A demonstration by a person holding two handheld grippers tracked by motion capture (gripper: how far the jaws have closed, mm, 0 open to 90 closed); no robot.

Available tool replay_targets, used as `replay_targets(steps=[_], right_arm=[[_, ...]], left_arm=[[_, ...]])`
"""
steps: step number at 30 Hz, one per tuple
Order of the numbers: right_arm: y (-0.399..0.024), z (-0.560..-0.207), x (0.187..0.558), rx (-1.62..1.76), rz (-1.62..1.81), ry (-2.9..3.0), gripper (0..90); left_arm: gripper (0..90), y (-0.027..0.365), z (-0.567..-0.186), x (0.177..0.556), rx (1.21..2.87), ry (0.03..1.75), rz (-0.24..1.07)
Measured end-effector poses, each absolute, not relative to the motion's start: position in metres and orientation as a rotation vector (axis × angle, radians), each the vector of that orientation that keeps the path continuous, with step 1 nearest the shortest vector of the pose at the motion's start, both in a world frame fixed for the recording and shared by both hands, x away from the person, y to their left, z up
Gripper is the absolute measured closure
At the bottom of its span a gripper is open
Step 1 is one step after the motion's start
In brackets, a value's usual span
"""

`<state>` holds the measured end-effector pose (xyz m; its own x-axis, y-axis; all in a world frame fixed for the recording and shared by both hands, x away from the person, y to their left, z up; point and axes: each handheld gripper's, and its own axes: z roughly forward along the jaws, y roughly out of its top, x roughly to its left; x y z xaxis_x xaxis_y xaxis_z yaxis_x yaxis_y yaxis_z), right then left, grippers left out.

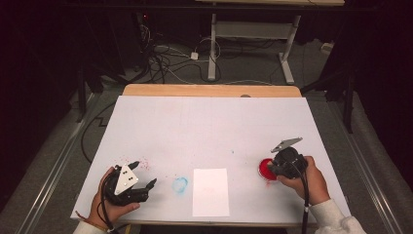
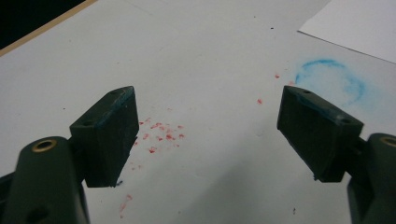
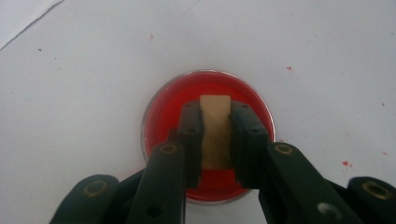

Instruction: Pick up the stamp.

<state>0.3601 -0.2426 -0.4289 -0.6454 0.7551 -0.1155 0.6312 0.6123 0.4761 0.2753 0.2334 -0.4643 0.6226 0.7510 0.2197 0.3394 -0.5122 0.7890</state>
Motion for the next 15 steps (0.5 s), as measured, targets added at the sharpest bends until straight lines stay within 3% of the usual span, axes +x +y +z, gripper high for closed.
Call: replay_targets(steps=[15], right_arm=[[-0.2434, -0.432, 0.36, 1.087, 0.581, 2.542, 76.6]], left_arm=[[20.5, 0.2367, -0.4667, 0.2783, 2.127, 0.861, 0.735]])
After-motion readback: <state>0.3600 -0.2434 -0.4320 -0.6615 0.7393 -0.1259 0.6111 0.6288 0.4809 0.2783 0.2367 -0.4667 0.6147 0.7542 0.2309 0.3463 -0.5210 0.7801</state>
